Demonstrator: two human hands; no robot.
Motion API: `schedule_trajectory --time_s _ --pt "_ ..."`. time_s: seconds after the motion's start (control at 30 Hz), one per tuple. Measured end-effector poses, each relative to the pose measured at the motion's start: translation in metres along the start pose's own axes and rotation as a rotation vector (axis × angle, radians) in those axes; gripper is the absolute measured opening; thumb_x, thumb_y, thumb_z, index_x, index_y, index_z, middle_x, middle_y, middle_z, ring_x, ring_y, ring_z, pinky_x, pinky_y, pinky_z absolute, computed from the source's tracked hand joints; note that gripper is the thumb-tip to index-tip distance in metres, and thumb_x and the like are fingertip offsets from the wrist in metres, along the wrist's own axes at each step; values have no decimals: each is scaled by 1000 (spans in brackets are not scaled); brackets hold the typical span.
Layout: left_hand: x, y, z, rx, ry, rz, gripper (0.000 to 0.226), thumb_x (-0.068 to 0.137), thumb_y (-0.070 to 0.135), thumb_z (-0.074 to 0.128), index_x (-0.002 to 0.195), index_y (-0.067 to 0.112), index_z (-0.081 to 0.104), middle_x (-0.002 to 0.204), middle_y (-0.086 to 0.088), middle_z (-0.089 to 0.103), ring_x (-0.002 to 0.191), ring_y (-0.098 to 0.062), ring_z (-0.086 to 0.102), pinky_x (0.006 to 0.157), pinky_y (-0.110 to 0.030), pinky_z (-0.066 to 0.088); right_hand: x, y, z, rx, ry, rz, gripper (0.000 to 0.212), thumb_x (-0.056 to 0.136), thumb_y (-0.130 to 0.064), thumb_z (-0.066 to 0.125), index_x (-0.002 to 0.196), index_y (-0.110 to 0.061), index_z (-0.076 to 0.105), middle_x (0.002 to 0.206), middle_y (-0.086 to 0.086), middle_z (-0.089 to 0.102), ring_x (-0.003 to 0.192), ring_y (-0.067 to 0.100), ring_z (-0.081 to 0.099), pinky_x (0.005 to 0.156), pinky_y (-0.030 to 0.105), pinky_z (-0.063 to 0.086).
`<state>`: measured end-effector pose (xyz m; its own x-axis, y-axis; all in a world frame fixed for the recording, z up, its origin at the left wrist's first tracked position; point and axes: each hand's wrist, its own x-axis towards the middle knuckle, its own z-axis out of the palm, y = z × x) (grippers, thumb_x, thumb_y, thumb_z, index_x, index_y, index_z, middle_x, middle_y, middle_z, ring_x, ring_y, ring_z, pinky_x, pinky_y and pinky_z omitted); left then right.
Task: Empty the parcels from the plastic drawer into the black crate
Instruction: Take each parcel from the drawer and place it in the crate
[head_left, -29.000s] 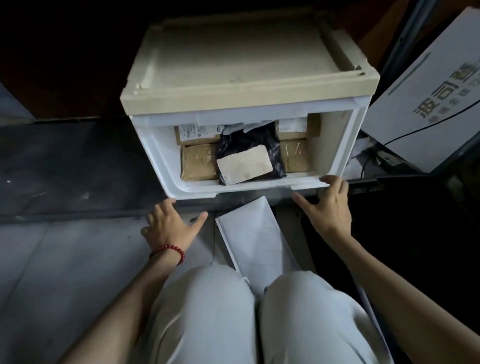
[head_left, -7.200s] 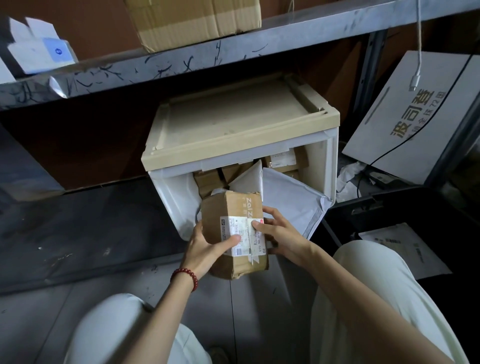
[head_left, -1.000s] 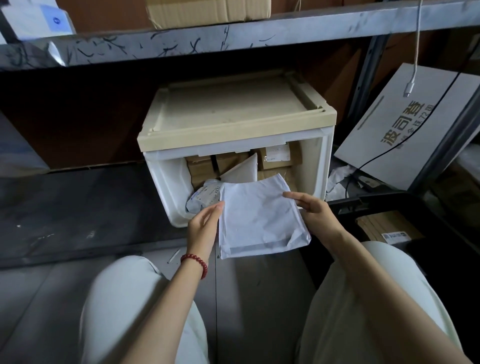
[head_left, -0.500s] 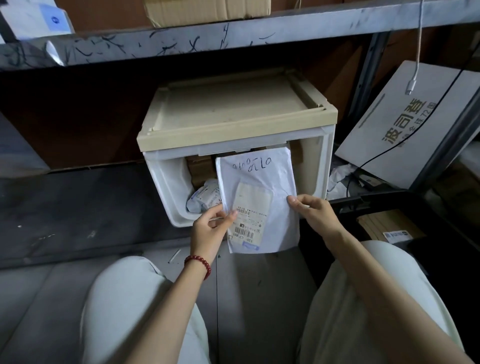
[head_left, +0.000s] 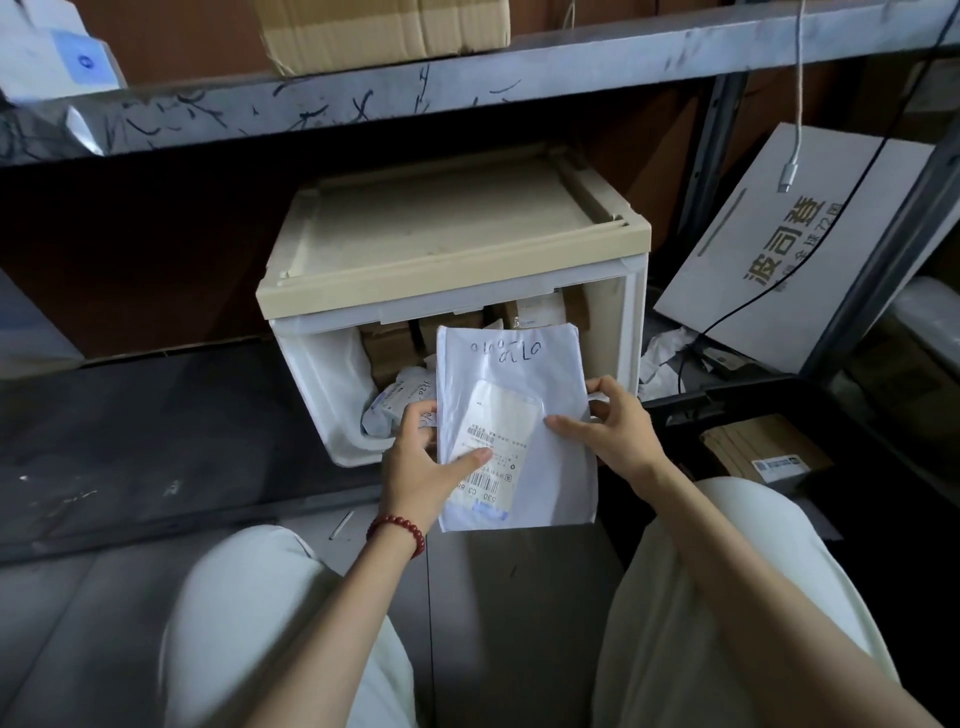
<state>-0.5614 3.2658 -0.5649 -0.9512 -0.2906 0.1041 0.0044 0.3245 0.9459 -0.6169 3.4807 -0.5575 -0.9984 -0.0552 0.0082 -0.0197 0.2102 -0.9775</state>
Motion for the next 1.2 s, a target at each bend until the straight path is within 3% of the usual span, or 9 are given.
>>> schedule_trajectory --time_s 0.13,0.27,0.4,0.53,0.63,0.83,0.97,1.1,1.2 --pt "6 21 7 -37 -3 63 49 64 16 88 93 33 52 85 21 67 76 10 64 57 -11 50 -2 -12 -18 38 74 -63 38 72 -21 85 98 -13 58 101 -4 71 94 13 69 76 34 58" --pt "8 46 33 -44 -72 90 44 66 19 87 95 23 54 94 9 70 83 -2 68 70 -28 58 -8 -24 -53 67 141 -92 38 71 -22 85 96 -15 58 94 -9 72 82 7 70 61 21 56" --pt "13 83 75 -77 -139 178 40 69 13 85 94 23 54 96 5 71 85 -8 68 74 -30 57 -15 -31 -101 109 282 -111 38 71 -21 85 95 -14 56 103 1 72 95 20 69 78 42 58" --pt "20 119 128 -55 -248 260 38 75 12 79 104 19 54 100 0 67 86 -11 66 74 -29 57 -26 -30 -150 116 464 -113 33 73 -19 83 87 -24 54 94 -1 72 84 17 71 69 35 59" --pt "21 128 172 47 -334 320 42 76 11 78 111 13 56 104 -3 65 86 -14 61 76 -30 53 -36 -15 -180 127 611 -51 33 73 -16 83 87 -25 54 90 -4 70 78 10 68 68 31 57" --pt "11 105 246 312 -545 295 53 74 26 80 121 28 54 109 8 67 94 -11 62 81 -25 50 -55 51 -219 254 875 219 37 76 -15 80 102 -15 55 106 7 68 89 20 66 88 44 55" --pt "18 95 270 411 -683 285 64 74 21 81 130 27 49 96 16 60 79 -5 59 78 -24 49 -58 91 -225 290 914 340 39 78 -14 79 105 -15 51 109 10 66 95 25 66 88 46 54" --pt "38 82 286 440 -759 214 69 74 17 81 134 25 46 99 11 62 83 -11 63 90 -36 52 -47 121 -218 337 941 416 42 79 -13 78 106 -15 46 107 9 64 88 21 65 81 41 55" --pt "51 68 303 488 -769 212 67 74 18 81 132 23 49 106 6 61 95 -15 60 93 -29 48 -33 140 -209 341 973 486 44 79 -15 78 107 -16 43 109 9 62 96 25 64 88 45 54"
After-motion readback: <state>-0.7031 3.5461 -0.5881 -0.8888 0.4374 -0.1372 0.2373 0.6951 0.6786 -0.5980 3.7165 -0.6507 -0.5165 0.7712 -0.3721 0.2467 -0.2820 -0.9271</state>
